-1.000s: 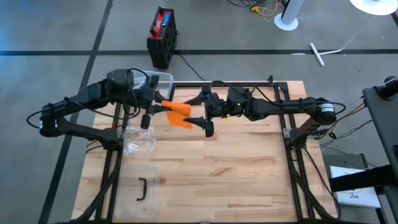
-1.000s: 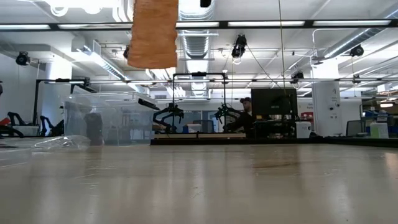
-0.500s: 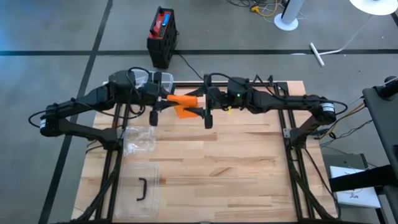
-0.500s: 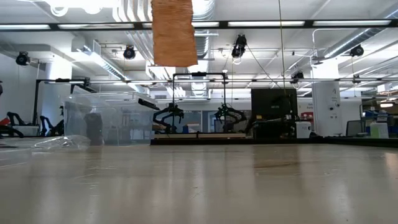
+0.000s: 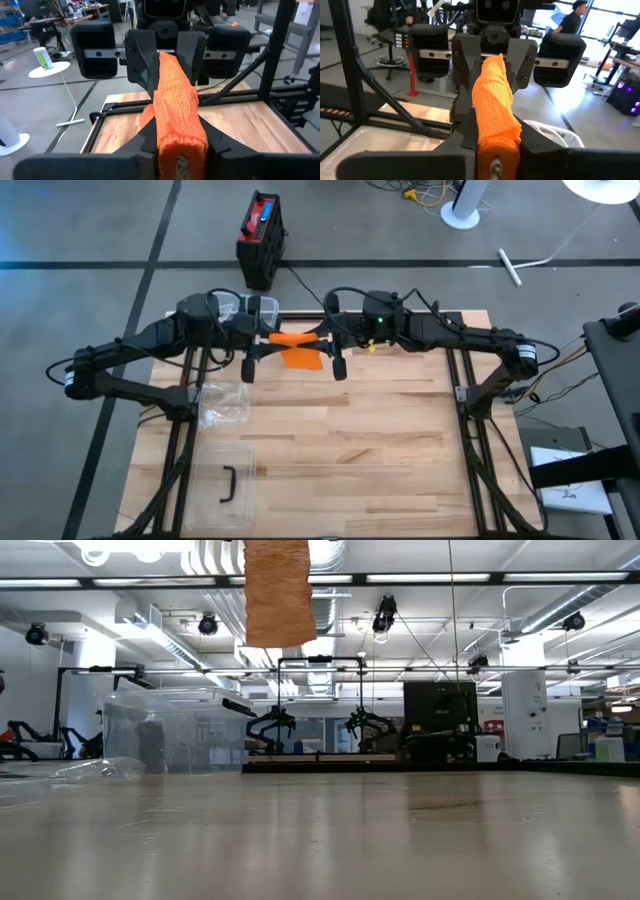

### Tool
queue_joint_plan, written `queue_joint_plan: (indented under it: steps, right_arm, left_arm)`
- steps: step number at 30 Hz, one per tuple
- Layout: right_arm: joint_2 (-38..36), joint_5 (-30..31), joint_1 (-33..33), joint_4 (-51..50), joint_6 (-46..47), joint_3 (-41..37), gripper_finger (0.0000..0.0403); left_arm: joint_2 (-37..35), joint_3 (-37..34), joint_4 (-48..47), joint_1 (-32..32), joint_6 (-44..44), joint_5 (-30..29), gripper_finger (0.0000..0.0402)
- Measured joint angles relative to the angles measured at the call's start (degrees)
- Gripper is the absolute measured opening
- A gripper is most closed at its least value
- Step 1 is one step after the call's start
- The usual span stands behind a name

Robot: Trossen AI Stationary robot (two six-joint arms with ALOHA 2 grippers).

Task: Roll bandage
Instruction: Roll the orange bandage

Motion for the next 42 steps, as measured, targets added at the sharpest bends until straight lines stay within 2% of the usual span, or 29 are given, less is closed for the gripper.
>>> queue_joint_plan:
  steps: [5,14,18,23,29,32,34,36,40,42]
  right_arm:
    - [0.1,-0.6,-0.2,-0.3,-5.5,0.6,0.0042]
    - [-0.7,-5.5,0.0,1.8,-15.6,1.0,0.0042]
    - [-0.2,-7.1,0.0,5.1,-10.3,1.5,0.0042]
    - [0.0,-7.4,0.4,6.2,-2.2,1.6,0.0042]
    - [0.0,-7.5,1.1,6.0,2.4,1.6,0.0043]
    - [0.0,-7.4,1.3,5.8,2.5,1.6,0.0043]
    - [0.0,-7.3,1.4,5.9,2.4,1.6,0.0043]
    - [0.0,-7.3,1.5,6.0,2.3,1.6,0.0043]
    - [0.0,-7.4,1.5,6.0,2.3,1.6,0.0043]
    - [-0.1,-7.3,1.5,6.2,2.1,1.6,0.0043]
  left_arm:
    - [-1.1,0.0,-1.2,0.0,0.8,0.6,0.0105]
    - [-8.1,0.2,-8.7,0.0,2.5,1.0,0.0201]
    - [-8.2,-0.1,-8.2,0.0,3.3,1.0,0.0239]
    - [-3.8,-0.8,-5.0,0.0,5.5,0.6,0.0278]
    - [1.3,-0.8,2.3,0.1,5.4,-0.8,0.0302]
    - [3.2,-0.8,3.3,0.1,5.1,-1.8,0.0284]
    - [4.2,-0.8,4.1,0.1,4.4,-2.0,0.0245]
    - [5.2,-0.8,4.9,0.1,4.0,-2.3,0.0186]
    - [6.6,-1.1,5.1,0.0,3.2,-2.5,0.0033]
    - [6.6,-1.9,5.8,0.0,2.5,-2.5,0.0017]
